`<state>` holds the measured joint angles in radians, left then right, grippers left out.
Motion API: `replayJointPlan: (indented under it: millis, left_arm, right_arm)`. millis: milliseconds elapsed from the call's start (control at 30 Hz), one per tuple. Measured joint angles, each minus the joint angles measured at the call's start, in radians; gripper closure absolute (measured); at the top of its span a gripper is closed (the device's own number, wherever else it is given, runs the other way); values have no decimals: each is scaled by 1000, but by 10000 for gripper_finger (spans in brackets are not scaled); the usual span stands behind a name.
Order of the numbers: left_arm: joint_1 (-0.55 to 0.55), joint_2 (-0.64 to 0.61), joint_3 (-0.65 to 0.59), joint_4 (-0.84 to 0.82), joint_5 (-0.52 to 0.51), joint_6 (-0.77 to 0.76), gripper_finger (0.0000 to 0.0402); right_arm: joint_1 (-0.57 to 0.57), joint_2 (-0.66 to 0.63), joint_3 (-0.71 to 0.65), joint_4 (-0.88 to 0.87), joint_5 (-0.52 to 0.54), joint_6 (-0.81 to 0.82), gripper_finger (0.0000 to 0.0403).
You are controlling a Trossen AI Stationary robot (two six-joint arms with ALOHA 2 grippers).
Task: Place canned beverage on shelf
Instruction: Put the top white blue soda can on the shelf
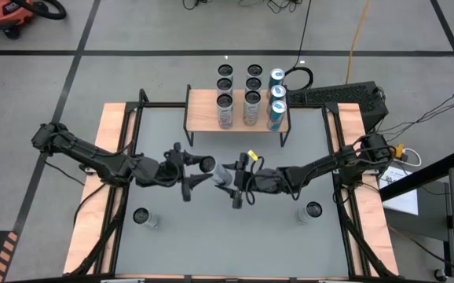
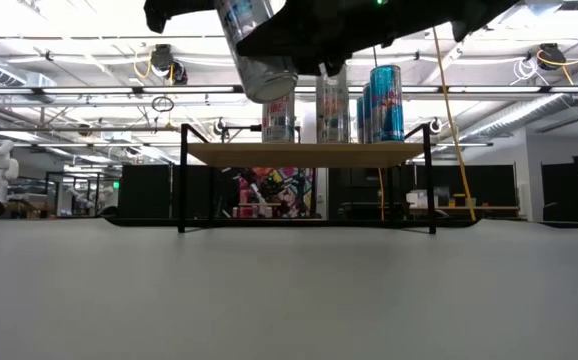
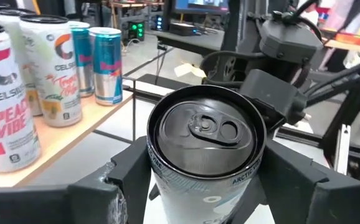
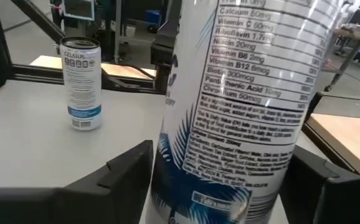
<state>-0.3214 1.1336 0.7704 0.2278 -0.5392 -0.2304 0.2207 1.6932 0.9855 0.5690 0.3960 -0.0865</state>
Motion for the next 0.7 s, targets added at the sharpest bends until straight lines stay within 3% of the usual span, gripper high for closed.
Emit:
replayJointPlan:
  millis: [300,700]
  left_arm:
    - [0,2,0,31,-25,-41,165]
    - [0,58,0,62,-64,-84,165]
  right_arm:
    - [-4,0,0,-5,-4,55,177]
    - [-8,2,-2,-28,-4,108,147]
